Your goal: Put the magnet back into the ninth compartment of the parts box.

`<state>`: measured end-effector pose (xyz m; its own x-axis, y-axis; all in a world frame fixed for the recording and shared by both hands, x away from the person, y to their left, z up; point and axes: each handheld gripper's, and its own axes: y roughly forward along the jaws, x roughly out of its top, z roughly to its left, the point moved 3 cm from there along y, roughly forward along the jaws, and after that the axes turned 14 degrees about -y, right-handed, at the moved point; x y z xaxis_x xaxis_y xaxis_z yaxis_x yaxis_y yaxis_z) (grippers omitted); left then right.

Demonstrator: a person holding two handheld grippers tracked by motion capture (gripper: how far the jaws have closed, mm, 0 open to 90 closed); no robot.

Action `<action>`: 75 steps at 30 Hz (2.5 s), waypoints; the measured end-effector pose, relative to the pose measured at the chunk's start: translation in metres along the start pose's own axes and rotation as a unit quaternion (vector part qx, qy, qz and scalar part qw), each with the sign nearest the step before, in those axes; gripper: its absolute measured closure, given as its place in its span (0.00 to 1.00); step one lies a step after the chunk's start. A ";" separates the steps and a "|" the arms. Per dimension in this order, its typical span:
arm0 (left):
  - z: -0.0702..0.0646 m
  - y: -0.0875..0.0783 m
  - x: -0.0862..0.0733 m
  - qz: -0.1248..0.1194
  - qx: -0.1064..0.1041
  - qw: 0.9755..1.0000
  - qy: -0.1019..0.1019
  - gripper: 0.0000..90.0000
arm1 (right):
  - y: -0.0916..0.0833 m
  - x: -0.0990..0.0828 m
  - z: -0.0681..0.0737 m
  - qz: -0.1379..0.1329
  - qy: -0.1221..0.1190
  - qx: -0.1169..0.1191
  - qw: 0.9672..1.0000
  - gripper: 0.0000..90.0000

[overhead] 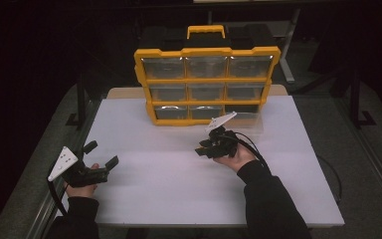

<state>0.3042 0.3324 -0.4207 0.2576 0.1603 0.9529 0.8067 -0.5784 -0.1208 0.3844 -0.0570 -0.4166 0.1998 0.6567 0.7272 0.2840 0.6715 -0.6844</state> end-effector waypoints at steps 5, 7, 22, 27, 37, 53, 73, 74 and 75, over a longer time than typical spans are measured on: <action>0.000 0.000 0.000 -0.001 0.001 1.000 0.000 0.00 | -0.004 -0.001 -0.002 -0.003 0.002 -0.004 1.000 0.68; 0.000 0.000 0.000 -0.001 0.001 1.000 -0.001 0.00 | -0.005 -0.001 -0.002 -0.004 0.002 -0.005 1.000 0.68; 0.000 0.000 0.000 -0.002 0.002 1.000 0.002 0.00 | -0.017 -0.002 -0.007 -0.016 0.008 -0.016 1.000 0.68; 0.000 -0.001 0.000 -0.002 0.002 1.000 0.002 0.00 | -0.022 0.000 -0.009 -0.018 0.008 -0.021 1.000 0.68; 0.000 -0.001 0.000 -0.003 0.001 1.000 0.001 0.00 | -0.032 0.004 -0.014 -0.022 0.010 -0.031 0.999 0.68; 0.000 -0.001 0.000 -0.003 0.002 1.000 0.000 0.00 | -0.051 0.004 -0.023 -0.030 0.020 -0.053 0.998 0.68; 0.000 -0.001 0.000 -0.002 0.003 1.000 0.000 0.00 | -0.071 0.002 -0.037 -0.041 0.035 -0.076 0.996 0.68; 0.000 0.000 0.000 -0.002 0.003 1.000 0.000 0.00 | -0.072 0.002 -0.038 -0.040 0.036 -0.078 0.996 0.68; 0.000 0.000 0.000 -0.002 0.003 1.000 0.000 0.00 | -0.072 0.002 -0.038 -0.040 0.036 -0.079 0.995 0.68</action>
<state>0.3040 0.3329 -0.4207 0.2537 0.1634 0.9534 0.8109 -0.5732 -0.1176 0.3999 -0.1174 -0.3635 0.2353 0.5730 0.7850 0.4440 0.6551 -0.6113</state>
